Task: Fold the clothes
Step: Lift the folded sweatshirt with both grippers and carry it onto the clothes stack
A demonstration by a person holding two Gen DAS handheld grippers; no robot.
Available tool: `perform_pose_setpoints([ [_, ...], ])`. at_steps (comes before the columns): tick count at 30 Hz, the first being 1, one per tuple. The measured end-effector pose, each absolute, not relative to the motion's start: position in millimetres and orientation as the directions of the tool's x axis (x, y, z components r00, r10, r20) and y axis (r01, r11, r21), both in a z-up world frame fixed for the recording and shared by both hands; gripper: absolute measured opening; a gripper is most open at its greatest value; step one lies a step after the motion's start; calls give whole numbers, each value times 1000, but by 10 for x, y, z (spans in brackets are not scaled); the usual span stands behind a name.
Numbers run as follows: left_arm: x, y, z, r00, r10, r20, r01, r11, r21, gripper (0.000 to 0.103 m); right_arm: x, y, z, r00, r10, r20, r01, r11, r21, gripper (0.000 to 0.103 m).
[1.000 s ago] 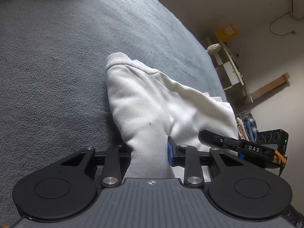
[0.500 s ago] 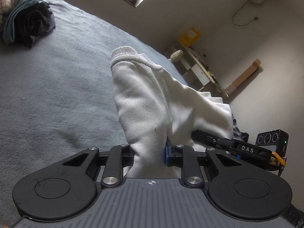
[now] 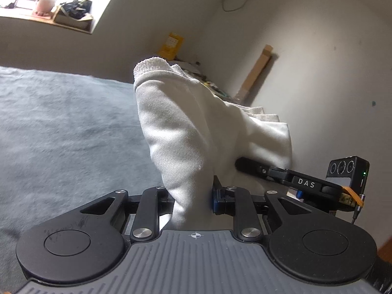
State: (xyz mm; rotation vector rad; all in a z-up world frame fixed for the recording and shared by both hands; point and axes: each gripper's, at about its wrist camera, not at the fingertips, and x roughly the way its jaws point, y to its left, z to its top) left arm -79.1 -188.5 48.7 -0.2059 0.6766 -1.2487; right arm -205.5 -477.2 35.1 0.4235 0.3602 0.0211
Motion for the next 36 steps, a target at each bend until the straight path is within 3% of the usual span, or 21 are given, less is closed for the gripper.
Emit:
perform_pose_setpoints([
  [9,-1413,-3178,1040,-25,-955,-296,886,116,-449,21,-2976,-5685,1142,943,-144,-299,206,960,188,17],
  [22,-2285,-4929,1007,-356,-894,-271,829,-168,-534,18,-3908,-6810,1578,800,-473,-368,485,872,-65,17],
  [26,-2708,-5301,851,-423,-874,-238,757,-197,-623,17,-4271,-7096,1594,722,-569,-393,572,811,-124,17],
  [30,-2938,-5450,373,-449,-883,-139,582,-171,-795,17,-4530,-7307,1529,645,-633,-428,628,758,-176,17],
  [36,-3114,-5563,-98,-404,-905,-134,551,-124,-825,16,-4409,-7463,1138,523,-669,-528,613,726,-312,16],
])
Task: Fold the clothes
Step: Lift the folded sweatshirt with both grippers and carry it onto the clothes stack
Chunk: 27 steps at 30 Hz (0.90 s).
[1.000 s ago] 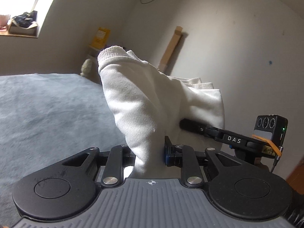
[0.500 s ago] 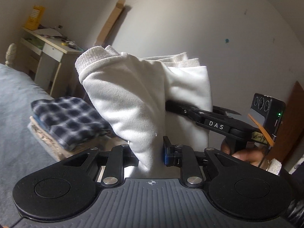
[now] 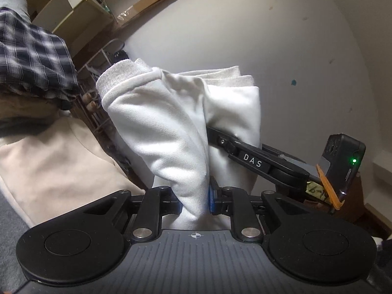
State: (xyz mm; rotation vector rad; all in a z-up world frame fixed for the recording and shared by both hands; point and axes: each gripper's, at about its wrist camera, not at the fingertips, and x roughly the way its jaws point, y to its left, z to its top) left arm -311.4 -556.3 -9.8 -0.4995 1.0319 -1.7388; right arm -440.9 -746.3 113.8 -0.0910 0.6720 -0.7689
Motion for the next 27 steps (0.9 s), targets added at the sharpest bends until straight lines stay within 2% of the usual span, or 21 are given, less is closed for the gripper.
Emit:
perform_pose_setpoints([
  [14,-2972,-5707,-531,-352,-917,-186,512,-23,-859,16,-3718,-7949,460,463,-589,-663,470,797,-380,16],
  [27,-2599,-5686,-946,-285,-920,-267,453,116,-884,16,-3142,-8206,-155,434,-461,-774,351,878,-326,16],
])
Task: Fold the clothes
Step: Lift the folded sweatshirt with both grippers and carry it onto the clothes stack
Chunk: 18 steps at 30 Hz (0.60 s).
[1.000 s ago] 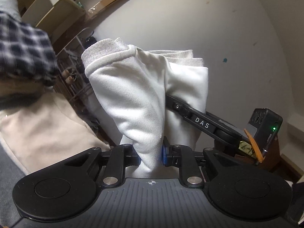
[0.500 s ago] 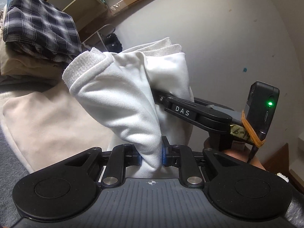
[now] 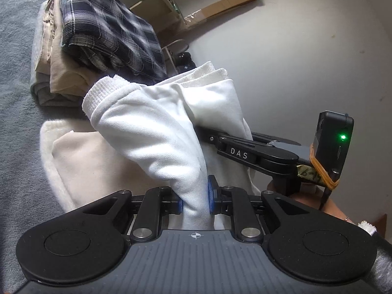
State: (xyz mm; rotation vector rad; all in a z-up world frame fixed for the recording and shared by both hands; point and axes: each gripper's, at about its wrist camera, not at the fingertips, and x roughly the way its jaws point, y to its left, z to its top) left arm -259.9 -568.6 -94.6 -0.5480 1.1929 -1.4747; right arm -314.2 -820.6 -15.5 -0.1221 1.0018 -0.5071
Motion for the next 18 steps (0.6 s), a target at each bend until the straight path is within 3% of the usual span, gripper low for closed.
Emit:
perform_pose_setpoints([
  [6,-2395,-5787,-1259,-332,-896,-295,375,162,-913,17,-3031,-8391,-442,390,-414,-822,373,888,-270,18],
  [12,-2293,-5855,-1400,-341,-887,-310,367,178,-913,18,-3042,-8651,-468,385,-429,-817,491,845,-212,53],
  [18,-2235,-5892,-1421,-366,-880,-302,333,179,-926,21,-3290,-8954,-313,367,-511,-778,691,709,-139,62],
])
